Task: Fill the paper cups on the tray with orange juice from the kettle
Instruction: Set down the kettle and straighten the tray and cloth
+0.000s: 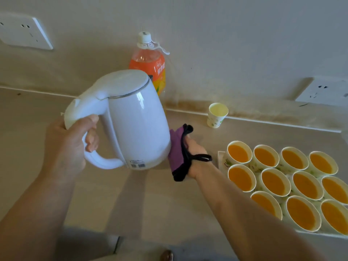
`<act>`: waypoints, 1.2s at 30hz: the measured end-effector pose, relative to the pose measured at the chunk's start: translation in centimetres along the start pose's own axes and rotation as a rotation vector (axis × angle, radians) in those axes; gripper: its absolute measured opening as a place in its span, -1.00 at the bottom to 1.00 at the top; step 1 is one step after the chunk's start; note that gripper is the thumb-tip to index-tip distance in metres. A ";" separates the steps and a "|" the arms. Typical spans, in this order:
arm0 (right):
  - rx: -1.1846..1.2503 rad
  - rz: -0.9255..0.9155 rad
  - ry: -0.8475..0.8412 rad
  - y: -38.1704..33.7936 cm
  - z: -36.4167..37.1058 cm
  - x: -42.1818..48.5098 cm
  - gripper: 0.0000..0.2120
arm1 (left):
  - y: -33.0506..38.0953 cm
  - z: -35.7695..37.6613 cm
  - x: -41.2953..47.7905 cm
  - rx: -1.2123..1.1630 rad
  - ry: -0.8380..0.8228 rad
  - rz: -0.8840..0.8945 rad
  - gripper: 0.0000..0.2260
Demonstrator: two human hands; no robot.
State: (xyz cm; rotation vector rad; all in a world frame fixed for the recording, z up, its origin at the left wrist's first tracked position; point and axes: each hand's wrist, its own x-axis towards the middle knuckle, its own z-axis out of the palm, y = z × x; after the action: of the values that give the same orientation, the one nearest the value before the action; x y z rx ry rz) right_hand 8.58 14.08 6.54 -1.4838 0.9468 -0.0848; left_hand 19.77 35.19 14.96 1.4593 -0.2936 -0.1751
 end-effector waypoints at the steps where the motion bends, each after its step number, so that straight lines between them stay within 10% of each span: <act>1: 0.005 -0.024 0.104 -0.4 -0.4 0.7 -0.61 | -0.1 0.0 -0.1 0.035 -0.002 0.003 -0.81; 5: -0.285 -0.203 0.312 -0.8 -1.8 6.9 -0.57 | -1.1 -0.3 -0.2 0.102 -0.018 0.005 -0.81; 12: -1.246 -0.143 0.163 4.0 -0.6 12.2 -0.37 | -2.8 -0.6 0.6 0.180 -0.053 0.004 -0.63; 20: -1.142 0.039 0.274 0.9 1.1 15.9 -0.38 | -3.4 0.1 1.3 0.166 -0.073 -0.008 -0.80; 36: -1.324 -0.090 -0.213 3.6 0.7 10.3 -0.39 | -1.3 0.9 0.9 0.186 -0.133 0.046 -0.67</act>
State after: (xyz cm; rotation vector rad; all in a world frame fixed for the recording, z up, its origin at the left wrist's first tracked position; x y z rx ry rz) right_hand 13.91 9.19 -1.61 -2.6579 0.7447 0.7592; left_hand 20.46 33.96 13.87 1.6261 -0.4615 -0.2128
